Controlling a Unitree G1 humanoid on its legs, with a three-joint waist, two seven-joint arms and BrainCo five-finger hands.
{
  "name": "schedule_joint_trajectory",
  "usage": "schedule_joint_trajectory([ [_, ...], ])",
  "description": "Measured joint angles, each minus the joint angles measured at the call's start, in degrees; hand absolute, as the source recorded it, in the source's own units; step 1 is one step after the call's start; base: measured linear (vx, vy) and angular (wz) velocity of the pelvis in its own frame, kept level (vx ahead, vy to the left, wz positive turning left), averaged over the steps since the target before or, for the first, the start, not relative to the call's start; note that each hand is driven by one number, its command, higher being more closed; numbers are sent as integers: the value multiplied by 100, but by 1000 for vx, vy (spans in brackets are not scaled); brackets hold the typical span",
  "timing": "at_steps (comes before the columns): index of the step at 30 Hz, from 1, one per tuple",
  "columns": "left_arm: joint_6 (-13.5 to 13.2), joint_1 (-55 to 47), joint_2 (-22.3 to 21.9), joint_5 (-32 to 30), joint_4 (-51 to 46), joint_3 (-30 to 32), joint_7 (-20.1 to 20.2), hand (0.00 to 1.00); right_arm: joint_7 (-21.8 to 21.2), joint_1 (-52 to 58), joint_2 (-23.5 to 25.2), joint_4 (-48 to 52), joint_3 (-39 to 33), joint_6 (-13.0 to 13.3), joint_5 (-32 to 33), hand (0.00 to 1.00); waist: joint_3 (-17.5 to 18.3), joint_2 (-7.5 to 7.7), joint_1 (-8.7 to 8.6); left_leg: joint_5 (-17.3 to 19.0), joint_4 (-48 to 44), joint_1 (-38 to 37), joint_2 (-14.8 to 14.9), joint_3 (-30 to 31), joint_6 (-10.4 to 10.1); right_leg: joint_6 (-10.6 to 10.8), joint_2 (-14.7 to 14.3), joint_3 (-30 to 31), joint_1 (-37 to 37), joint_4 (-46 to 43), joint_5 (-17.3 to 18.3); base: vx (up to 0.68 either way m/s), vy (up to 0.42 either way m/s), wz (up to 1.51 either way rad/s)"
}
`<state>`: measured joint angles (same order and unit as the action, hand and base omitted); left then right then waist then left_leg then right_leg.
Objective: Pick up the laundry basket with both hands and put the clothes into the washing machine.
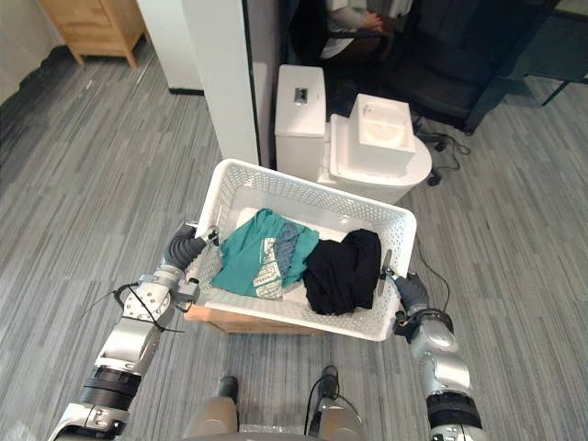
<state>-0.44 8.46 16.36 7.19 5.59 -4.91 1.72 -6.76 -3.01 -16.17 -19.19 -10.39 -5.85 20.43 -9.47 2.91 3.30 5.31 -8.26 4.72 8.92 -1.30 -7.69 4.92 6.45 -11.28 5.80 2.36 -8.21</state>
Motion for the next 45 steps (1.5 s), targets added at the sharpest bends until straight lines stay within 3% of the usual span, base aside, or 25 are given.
schedule_joint_trajectory([
  [7, 6, -319, -318, 1, -131, -195, 183, 100, -148, 668, 17, 511, -467, -83, -100, 100, 344, -85, -328, 141, -152, -120, 136, -64, -26, -24, -139, 73, -181, 87, 24, 9, -8, -6],
  [11, 15, -434, -530, 4, -8, -238, 177, 100, -103, 802, 50, 587, -546, -91, -99, 100, 370, -359, -386, 829, -1454, -106, 850, -180, -88, -298, -783, 385, -437, -172, 362, -2, -68, -45],
  [14, 7, -675, -842, 104, -21, -136, 75, 100, 111, 892, 49, 954, -556, -111, -100, 100, 352, -518, -270, 641, -3503, 317, 1019, 164, 1081, -504, -1144, 1071, -424, -686, 633, -28, -90, -121],
  [16, -28, -912, -1049, 121, -278, -16, 54, 100, 277, 881, -22, 1322, -558, -113, -101, 100, 442, -698, -184, 757, -4207, 502, 793, 628, 883, -641, -1410, 1714, -198, -1003, 714, -3, 24, -207],
  [17, -112, -1008, -1135, 121, -396, 58, 51, 100, 311, 785, -20, 1391, -559, -101, -101, 100, 477, -753, -172, 1101, -4148, 453, 239, 971, 582, -709, -1547, 2178, -15, -1141, 677, -33, 171, -226],
  [18, -157, -999, -1124, 121, -407, 69, 46, 100, 311, 739, -17, 1391, -545, -95, -101, 100, 480, -756, -149, 1341, -3862, 364, -114, 1161, 532, -769, -1646, 2524, 59, -1140, 629, -47, 186, -226],
  [19, -167, -995, -1118, 121, -414, 81, 46, 100, 309, 734, 23, 1391, -524, -98, -102, 100, 490, -726, -129, 1518, -3537, 189, -224, 1104, 742, -817, -1756, 2821, 125, -1143, 582, -50, 199, -227],
  [23, -191, -977, -1157, 142, -467, 47, 28, 100, 319, 980, 248, 1904, -616, -151, -231, 100, 537, -549, -311, 2011, -2081, -465, -81, 128, 515, -395, -1940, 3612, 522, -1011, 115, -34, 173, -155],
  [25, -203, -1000, -1204, 181, -540, 59, 12, 100, 349, 1302, 440, 2421, -722, -157, -340, 100, 557, -380, -248, 2024, -1903, -530, -173, -594, 497, -174, -2002, 4156, 755, -870, -276, -78, 129, -174],
  [26, -218, -1085, -1121, 221, -658, 107, -41, 100, 350, 1347, 552, 2567, -701, -160, -415, 100, 562, -304, -190, 1988, -1821, -529, -178, -1064, 554, -218, -2037, 3963, 829, -574, -801, -137, 38, -217],
  [27, -229, -1156, -994, 227, -852, 110, -43, 100, 357, 1332, 701, 2558, -684, -157, -427, 100, 595, -224, -118, 1912, -1558, -554, -135, -1636, 660, -465, -1870, 2854, 902, -258, -943, -140, -18, -212],
  [28, -257, -1157, -965, 229, -891, 104, -40, 100, 367, 1281, 760, 2514, -691, -148, -427, 100, 584, -172, -104, 1893, -1470, -586, -154, -1884, 670, -1021, -1732, 1905, 1098, -723, -330, -109, -70, -189],
  [29, -248, -1232, -1082, 230, -891, 152, -60, 100, 390, 1088, 771, 2329, -695, -148, -494, 100, 545, -239, -119, 1832, -1402, -745, -112, -2318, 703, -1594, -1141, 219, 1598, -2003, 644, -47, -29, -131],
  [31, -204, -1587, -1225, 229, -893, 218, -44, 100, 368, 1127, 661, 2052, -563, -147, -581, 100, 558, -351, -252, 1838, -1450, -1072, -138, -2756, 706, -1555, -141, -877, 1632, -3367, 1238, -56, -14, -142],
  [32, -202, -1834, -1205, 230, -895, 303, -47, 100, 316, 1158, 642, 1892, -401, -148, -587, 100, 625, -239, -239, 1877, -1392, -1165, -194, -2936, 676, -1063, -138, -701, 1577, -3169, 1249, -51, -67, -141],
  [33, -196, -1887, -1162, 230, -871, 340, -46, 100, 296, 1132, 619, 1786, -336, -140, -590, 100, 678, -278, -251, 1962, -1279, -1148, -215, -2904, 649, -1011, -320, -606, 1524, -2831, 1214, -42, -134, -157],
  [34, -184, -1872, -1128, 231, -748, 365, -42, 100, 292, 946, 577, 1397, -246, -136, -590, 100, 739, -384, -210, 1988, -1031, -1020, -157, -2885, 636, -690, -733, -480, 1477, -2066, 859, -40, -111, -113],
  [35, -135, -1804, -1122, 230, -650, 393, -31, 100, 274, 801, 512, 1112, -238, -141, -591, 100, 761, -564, -281, 1871, -957, -862, 96, -3075, 647, -1119, -788, -381, 1710, -2542, 1059, -14, -168, -82],
  [36, -96, -1774, -1158, 228, -606, 341, -28, 100, 270, 806, 457, 1024, -255, -139, -591, 100, 743, -553, -333, 1821, -942, -829, 104, -3110, 594, -1256, -653, -250, 1848, -3079, 1315, 83, -166, -14],
  [37, -43, -1800, -1183, 218, -530, 280, -33, 100, 264, 778, 384, 818, -246, -135, -589, 100, 692, -401, -452, 1695, -961, -854, -80, -3020, 375, -616, -399, -28, 1507, -2855, 1708, 172, -182, -19],
  [40, 71, -1763, -1211, 219, -139, 341, -48, 100, 256, 778, 381, 579, -141, -173, -653, 100, 624, -572, -403, 1650, -1665, -669, 590, -2678, 348, -886, -1047, 23, 1035, -2046, 1305, 195, -200, -36],
  [41, 72, -1746, -1147, 220, -116, 354, -30, 100, 262, 844, 466, 581, -141, -172, -650, 100, 531, -604, -385, 1628, -2711, -455, 1067, -2449, 412, -977, -1352, -2, 611, -1694, 1250, 257, -224, -27],
  [43, 81, -1766, -1157, 219, -115, 389, 42, 100, 268, 907, 490, 600, -138, -170, -648, 100, 468, -671, -308, 1237, -4065, -42, 1532, -2124, 1258, -1082, -1640, 65, 144, -1466, 1269, 217, -156, -29],
  [44, 71, -1820, -1146, 220, -149, 435, 75, 100, 273, 916, 490, 668, -118, -162, -646, 100, 409, -692, -189, 719, -5158, 425, 1655, -1645, 2048, -1144, -1751, 201, -128, -1379, 1398, 196, -76, -43],
  [45, 56, -1883, -1217, 220, -218, 465, 76, 100, 283, 910, 500, 730, -50, -155, -646, 100, 340, -673, -112, 757, -5841, 966, 1357, -1032, 1694, -1161, -1774, 311, -279, -1380, 1565, 196, -43, -41],
])
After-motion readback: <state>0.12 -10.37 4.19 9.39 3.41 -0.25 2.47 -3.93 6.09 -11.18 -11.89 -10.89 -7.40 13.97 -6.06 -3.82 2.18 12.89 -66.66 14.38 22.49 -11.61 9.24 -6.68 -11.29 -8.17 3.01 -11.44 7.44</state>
